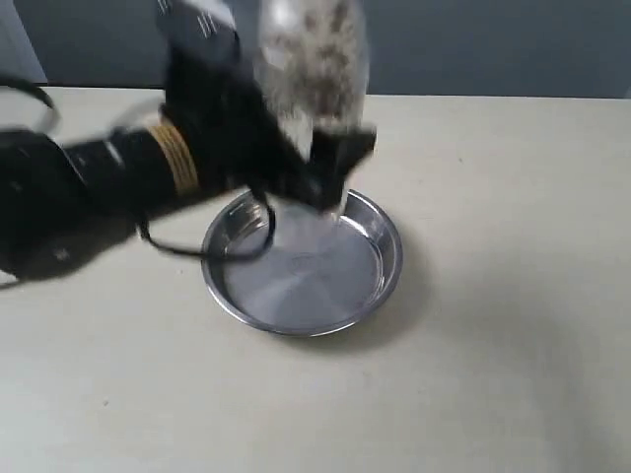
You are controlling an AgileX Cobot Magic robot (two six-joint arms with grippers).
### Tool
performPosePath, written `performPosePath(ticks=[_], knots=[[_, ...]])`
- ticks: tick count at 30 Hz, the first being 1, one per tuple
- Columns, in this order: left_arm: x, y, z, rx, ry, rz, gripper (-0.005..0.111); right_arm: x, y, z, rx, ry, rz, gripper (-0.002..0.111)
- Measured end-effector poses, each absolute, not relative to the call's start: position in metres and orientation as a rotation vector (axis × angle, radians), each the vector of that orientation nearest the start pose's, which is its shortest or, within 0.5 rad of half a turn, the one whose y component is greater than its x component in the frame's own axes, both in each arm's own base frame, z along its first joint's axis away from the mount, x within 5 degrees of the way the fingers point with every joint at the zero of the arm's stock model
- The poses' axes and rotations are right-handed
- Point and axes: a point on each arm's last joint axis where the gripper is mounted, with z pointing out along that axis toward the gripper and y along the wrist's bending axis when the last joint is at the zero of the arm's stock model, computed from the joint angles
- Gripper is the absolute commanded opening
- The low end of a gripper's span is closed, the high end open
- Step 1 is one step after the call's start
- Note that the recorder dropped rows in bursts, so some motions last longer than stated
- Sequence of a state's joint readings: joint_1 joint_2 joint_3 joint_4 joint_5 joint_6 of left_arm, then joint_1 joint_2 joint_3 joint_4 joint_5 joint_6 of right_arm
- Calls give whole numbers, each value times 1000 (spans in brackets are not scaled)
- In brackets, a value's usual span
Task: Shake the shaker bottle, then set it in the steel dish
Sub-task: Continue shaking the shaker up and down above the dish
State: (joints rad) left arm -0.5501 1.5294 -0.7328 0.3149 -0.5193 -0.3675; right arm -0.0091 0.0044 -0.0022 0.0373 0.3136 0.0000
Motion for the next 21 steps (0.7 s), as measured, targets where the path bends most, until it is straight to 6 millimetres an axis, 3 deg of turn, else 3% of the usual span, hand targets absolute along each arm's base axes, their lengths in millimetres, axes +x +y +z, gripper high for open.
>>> performPosePath(ticks=[2, 6, 7, 8, 9, 11, 12, 13, 14, 15, 16, 17, 18, 19, 20, 21], knots=[[262, -179, 219, 562, 1852, -597, 0, 54, 1, 185, 32, 1799, 29, -1], [253, -178, 292, 598, 1599, -609, 0, 54, 1, 185, 32, 1799, 29, -1], [252, -178, 297, 594, 1563, -626, 0, 54, 1, 185, 32, 1799, 29, -1], [255, -178, 292, 575, 1560, -645, 0, 54, 1, 185, 32, 1799, 29, -1], [261, -179, 256, 543, 1673, -669, 0, 54, 1, 185, 32, 1799, 29, -1], [262, -177, 214, 561, 1870, -639, 0, 54, 1, 185, 32, 1799, 29, -1], [261, -177, 225, 586, 1838, -630, 0, 54, 1, 185, 32, 1799, 29, -1], [258, -175, 264, 611, 1702, -602, 0, 54, 1, 185, 32, 1799, 29, -1], [256, -174, 280, 603, 1642, -598, 0, 54, 1, 185, 32, 1799, 29, -1], [255, -173, 278, 574, 1614, -630, 0, 54, 1, 185, 32, 1799, 29, -1], [255, -173, 260, 547, 1653, -656, 0, 54, 1, 185, 32, 1799, 29, -1], [255, -173, 216, 509, 1765, -694, 0, 54, 1, 185, 32, 1799, 29, -1], [252, -173, 194, 500, 1808, -724, 0, 54, 1, 185, 32, 1799, 29, -1], [252, -174, 204, 497, 1755, -740, 0, 54, 1, 185, 32, 1799, 29, -1], [255, -175, 252, 503, 1594, -726, 0, 54, 1, 185, 32, 1799, 29, -1], [256, -176, 273, 506, 1540, -713, 0, 54, 1, 185, 32, 1799, 29, -1]])
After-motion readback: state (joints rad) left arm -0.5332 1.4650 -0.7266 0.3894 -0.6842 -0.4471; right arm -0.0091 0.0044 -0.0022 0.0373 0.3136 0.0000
